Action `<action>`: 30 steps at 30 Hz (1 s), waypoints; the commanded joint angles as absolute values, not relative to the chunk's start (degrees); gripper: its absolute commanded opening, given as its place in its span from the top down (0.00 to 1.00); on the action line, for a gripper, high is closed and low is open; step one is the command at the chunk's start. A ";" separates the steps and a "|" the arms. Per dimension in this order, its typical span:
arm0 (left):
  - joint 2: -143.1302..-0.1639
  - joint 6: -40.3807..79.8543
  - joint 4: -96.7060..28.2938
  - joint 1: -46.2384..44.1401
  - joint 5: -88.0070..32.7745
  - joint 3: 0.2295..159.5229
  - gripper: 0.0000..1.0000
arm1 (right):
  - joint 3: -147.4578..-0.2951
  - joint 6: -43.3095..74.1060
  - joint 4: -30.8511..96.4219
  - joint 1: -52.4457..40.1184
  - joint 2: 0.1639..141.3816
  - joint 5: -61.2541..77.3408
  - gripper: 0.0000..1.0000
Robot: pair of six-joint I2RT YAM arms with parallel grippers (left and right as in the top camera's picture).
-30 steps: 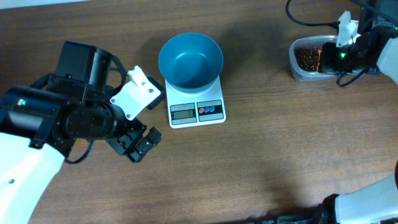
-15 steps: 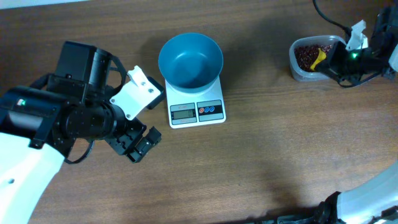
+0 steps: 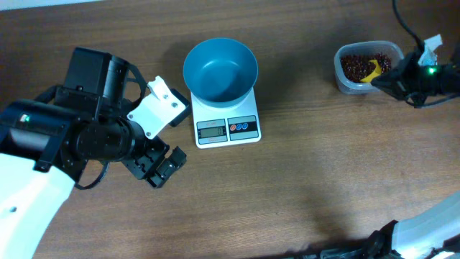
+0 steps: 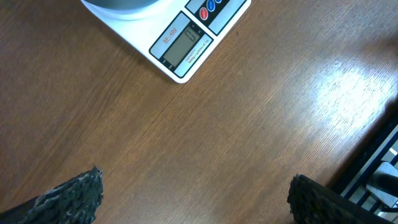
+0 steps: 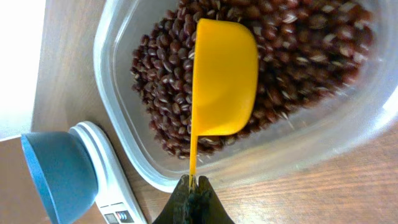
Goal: Scoop item into bowl and weigh 50g on scale
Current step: 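Drag the scoop through the beans and lift it out full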
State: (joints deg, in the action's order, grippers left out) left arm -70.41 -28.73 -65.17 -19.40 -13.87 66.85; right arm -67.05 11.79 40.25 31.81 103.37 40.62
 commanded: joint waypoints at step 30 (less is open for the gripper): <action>-70.54 -29.45 -65.21 -19.49 -13.67 66.67 0.01 | -65.56 10.72 35.75 38.76 108.16 61.12 0.96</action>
State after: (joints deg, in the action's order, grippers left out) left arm -70.41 -28.73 -65.17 -19.40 -13.87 66.85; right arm -66.04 12.75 35.77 38.44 107.85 57.89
